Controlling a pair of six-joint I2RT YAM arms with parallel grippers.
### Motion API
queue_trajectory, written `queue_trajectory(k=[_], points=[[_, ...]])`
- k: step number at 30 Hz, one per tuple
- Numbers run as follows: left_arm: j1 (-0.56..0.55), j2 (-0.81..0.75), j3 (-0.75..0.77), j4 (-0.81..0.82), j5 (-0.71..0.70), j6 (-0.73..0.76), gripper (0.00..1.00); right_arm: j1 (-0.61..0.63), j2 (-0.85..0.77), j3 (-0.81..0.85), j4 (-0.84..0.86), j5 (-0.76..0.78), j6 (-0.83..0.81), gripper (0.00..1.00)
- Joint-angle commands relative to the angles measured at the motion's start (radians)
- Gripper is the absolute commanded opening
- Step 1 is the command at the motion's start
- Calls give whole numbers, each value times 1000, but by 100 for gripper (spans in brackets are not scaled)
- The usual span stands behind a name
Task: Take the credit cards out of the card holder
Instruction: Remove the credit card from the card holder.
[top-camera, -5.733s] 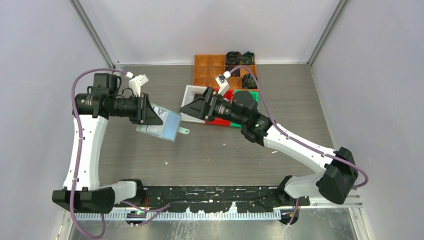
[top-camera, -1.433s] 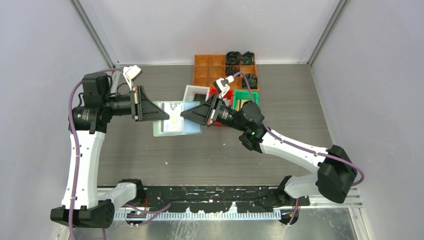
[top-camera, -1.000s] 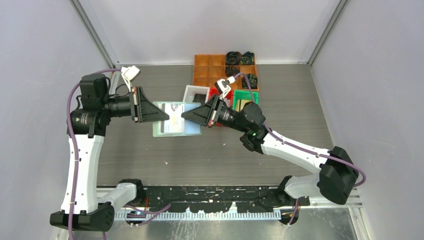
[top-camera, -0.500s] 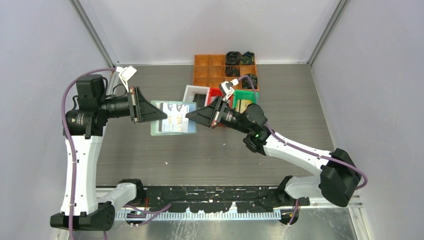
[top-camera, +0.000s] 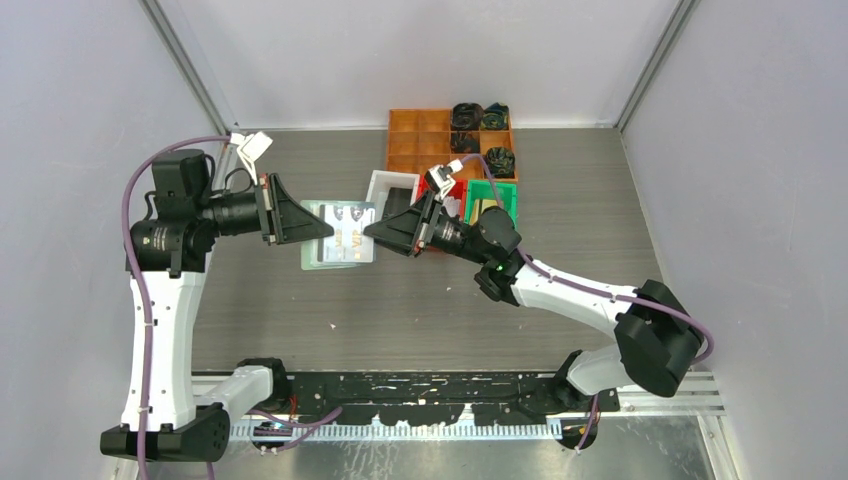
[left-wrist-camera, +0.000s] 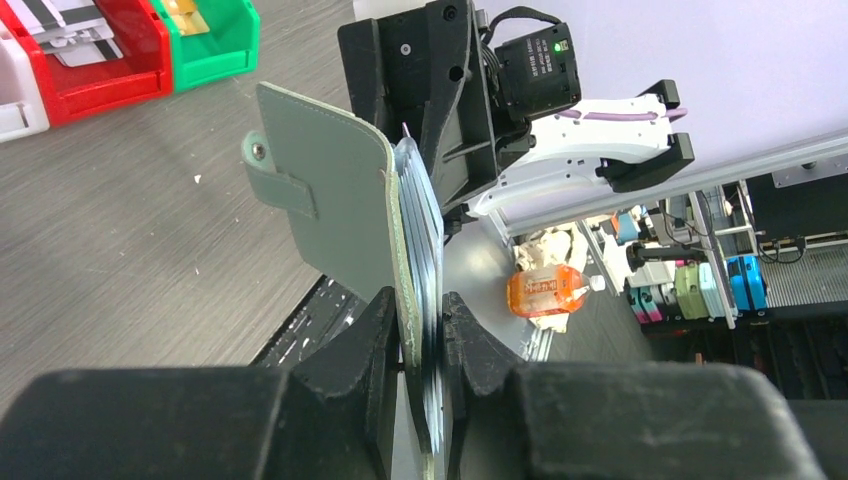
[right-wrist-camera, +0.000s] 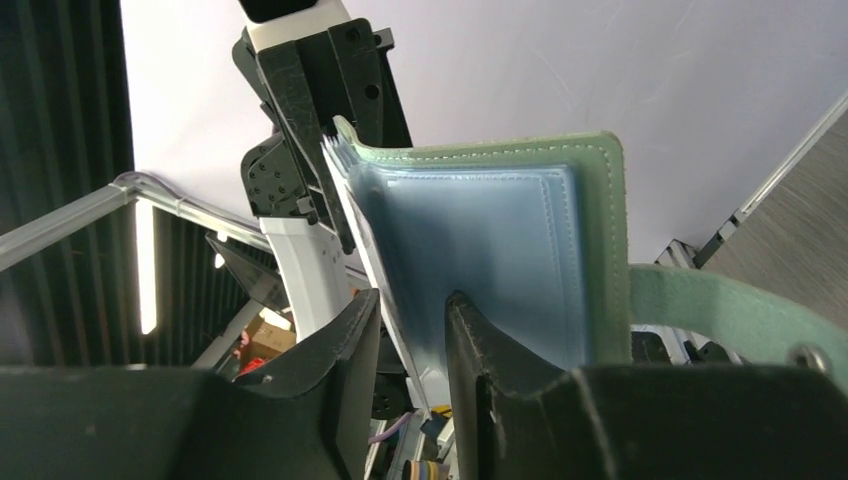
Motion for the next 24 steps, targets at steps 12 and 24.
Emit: queue_trajectory(k=[12, 24], points=[[1, 12, 80, -27, -28, 60, 0, 8, -8, 69, 149, -83, 65, 35], [1, 13, 113, -81, -83, 129, 0, -117, -112, 47, -112, -104, -14, 1]])
